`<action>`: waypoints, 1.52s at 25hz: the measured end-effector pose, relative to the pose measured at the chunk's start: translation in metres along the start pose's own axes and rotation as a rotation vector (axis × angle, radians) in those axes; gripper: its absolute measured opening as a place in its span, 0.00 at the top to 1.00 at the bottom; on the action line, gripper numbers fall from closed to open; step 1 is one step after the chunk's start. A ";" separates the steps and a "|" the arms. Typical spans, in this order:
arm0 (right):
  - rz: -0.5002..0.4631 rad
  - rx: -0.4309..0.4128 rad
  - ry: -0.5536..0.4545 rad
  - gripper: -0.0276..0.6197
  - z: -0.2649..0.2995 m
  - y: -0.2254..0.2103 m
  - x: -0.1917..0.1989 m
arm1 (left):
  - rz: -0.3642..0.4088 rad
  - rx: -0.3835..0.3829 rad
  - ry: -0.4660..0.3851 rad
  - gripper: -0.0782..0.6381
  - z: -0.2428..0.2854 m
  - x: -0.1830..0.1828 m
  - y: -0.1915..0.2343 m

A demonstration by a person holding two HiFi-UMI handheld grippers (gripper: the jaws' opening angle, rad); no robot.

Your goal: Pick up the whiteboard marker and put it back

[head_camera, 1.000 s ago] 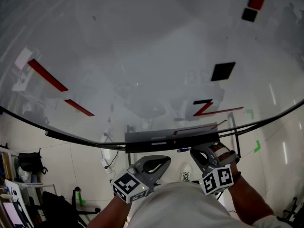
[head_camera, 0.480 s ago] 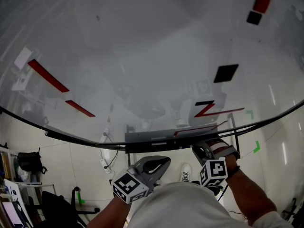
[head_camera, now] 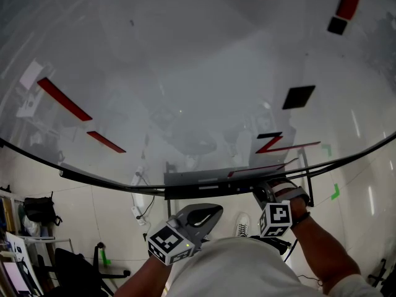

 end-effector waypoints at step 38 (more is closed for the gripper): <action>0.013 -0.002 0.046 0.88 0.037 0.002 0.006 | -0.013 -0.006 0.012 0.87 -0.001 0.005 0.000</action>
Point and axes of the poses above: the fingertips, and each gripper's own axes: z forward along the fingers, y to its left, x out of its underside, the point moved 5 cm from there along -z, backward along the fingers, and after that the axes turned 1 degree about x, right-handed, at the moved point
